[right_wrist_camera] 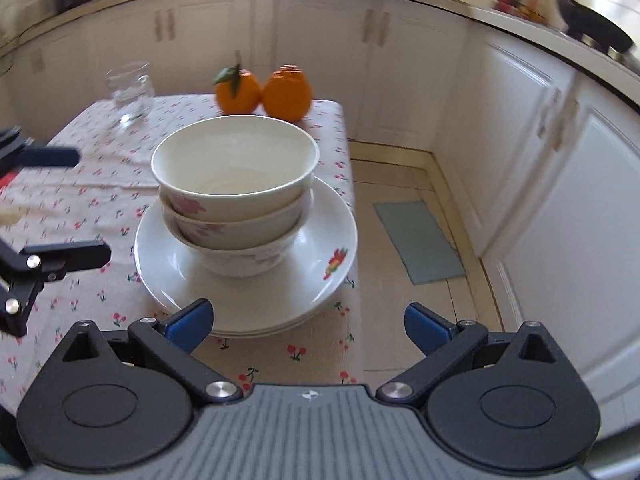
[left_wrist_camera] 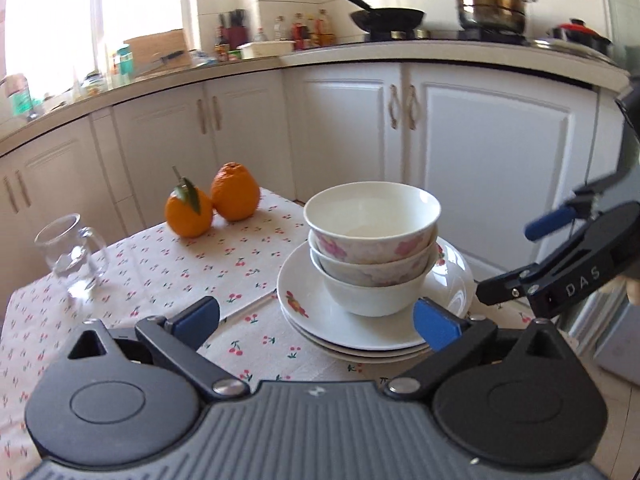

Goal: Organize plates and bowls
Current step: 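Open both grippers and pull them back from the stacked dishes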

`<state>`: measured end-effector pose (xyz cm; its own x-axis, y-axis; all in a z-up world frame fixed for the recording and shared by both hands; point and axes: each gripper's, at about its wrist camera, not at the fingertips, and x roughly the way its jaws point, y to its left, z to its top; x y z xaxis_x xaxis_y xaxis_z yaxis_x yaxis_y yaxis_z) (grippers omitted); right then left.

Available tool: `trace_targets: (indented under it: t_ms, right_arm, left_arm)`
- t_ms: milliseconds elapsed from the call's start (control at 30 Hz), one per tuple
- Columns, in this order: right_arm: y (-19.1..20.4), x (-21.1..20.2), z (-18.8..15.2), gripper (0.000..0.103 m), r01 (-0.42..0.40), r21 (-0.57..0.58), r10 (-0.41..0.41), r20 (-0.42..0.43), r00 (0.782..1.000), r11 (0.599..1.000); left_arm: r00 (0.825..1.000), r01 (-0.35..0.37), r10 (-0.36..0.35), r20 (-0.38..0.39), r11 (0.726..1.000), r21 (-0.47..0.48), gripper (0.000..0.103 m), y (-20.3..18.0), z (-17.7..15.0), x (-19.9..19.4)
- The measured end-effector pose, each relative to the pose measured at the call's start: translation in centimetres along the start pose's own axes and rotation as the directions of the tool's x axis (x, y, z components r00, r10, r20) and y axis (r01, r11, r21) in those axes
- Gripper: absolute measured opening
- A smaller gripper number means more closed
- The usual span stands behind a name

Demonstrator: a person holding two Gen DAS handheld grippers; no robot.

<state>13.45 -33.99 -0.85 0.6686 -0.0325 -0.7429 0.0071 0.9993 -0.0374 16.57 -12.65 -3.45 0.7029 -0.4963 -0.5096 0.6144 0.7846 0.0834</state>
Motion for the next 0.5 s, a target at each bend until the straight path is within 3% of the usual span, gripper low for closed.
trace_targets:
  t_ms: [67,167,500]
  right_arm:
    - [0.4,-1.4,-1.0,0.103,0.039,0.109,-0.041,0.018,0.999,0.993]
    - [1.7,-3.6,-2.1,0.103,0.101,0.184,-0.112,0.051,0.992,0.978]
    - [5.0,-9.8,-2.9,0.103,0.156,0.157,-0.184,0.185,0.965,0.975]
  left_arm:
    - [0.999,-0.046,0.046,0.006,0.996,-0.071,0.103,0.0,0.0,-1.3]
    - [0.994,-0.107,0.105,-0.018,0.987,-0.117,0.103,-0.5,0.1,-2.8]
    - [0.977,-0.206,0.212,0.026,0.966,-0.156,0.103,-1.5,0.1,-8.8]
